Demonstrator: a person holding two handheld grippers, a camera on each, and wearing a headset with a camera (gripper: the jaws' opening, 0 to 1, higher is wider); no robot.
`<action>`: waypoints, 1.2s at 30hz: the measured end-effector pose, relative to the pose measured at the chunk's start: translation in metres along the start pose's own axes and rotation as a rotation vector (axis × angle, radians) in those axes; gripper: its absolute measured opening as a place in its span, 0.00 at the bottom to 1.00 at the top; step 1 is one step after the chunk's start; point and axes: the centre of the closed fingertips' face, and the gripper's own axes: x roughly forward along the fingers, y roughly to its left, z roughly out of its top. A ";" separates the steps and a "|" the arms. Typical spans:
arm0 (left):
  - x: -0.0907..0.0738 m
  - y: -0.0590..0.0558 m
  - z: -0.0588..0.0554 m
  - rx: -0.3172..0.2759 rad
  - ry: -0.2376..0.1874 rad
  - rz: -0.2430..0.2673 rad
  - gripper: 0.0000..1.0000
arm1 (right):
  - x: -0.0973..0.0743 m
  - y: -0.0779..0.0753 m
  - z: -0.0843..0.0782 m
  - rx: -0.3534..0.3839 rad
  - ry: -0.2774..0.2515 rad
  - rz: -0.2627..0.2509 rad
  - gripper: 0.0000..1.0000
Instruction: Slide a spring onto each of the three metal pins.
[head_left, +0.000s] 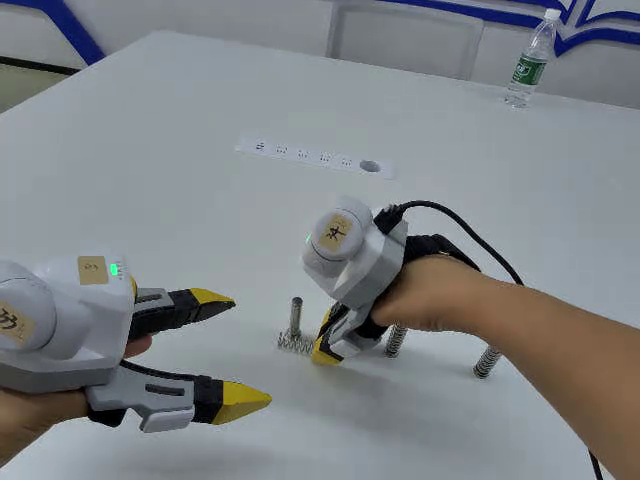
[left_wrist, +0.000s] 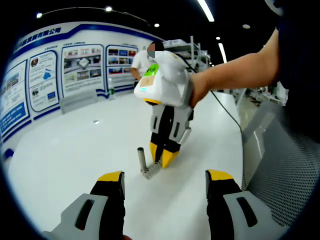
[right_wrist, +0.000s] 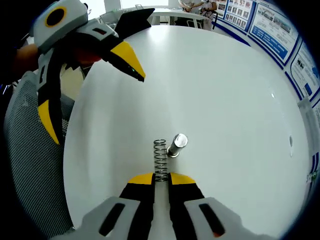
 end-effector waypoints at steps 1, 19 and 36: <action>0.000 0.000 0.000 0.000 0.001 0.000 0.67 | 0.000 0.000 0.000 0.000 -0.002 0.000 0.12; 0.009 -0.013 0.000 0.013 0.010 -0.046 0.63 | -0.041 0.024 -0.005 -0.066 -0.024 0.020 0.11; 0.020 -0.035 0.013 0.038 -0.013 -0.130 0.48 | -0.072 0.058 -0.004 -0.177 -0.032 0.044 0.11</action>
